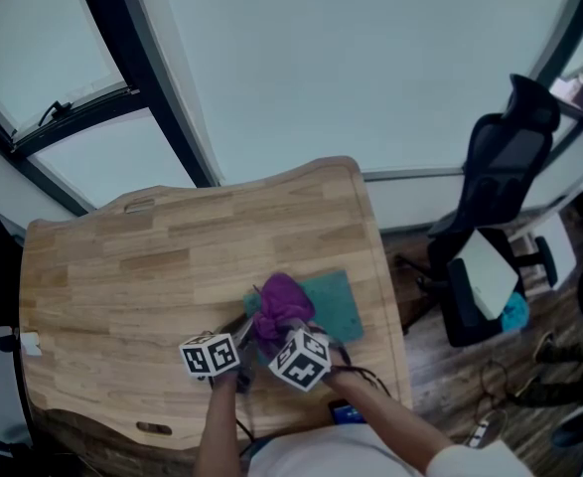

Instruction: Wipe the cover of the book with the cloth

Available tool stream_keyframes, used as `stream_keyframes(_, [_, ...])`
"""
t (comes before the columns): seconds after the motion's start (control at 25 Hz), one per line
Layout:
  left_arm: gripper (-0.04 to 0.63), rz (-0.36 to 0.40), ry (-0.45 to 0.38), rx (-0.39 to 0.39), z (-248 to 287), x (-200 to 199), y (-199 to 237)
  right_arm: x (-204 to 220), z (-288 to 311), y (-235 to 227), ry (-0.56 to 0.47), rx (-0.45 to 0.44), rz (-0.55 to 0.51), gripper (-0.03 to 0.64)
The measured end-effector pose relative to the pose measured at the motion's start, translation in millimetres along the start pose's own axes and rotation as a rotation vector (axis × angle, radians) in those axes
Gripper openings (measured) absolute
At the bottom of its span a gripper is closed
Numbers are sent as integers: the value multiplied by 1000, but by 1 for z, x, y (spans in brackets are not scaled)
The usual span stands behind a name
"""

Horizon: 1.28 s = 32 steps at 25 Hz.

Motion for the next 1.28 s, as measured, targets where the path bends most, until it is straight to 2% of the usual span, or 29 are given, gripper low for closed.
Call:
stream_keyframes(0.52, [110,-14,-8,2,0,0,1,-3,-2,16,135,-185,63,80])
stream_keyframes(1.28, [110,-1,-12,-15,-2,0,-1,-3,-6,6,96,-251,153,80])
Point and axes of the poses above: the fingertips, and each gripper's own axes: z forward along the fingers, y to its left, x out of its underside, the point moved 10 cm from there along -z, backward along the fingers, and after that the axes turned 14 degrees about z, right-handed, at the moved point
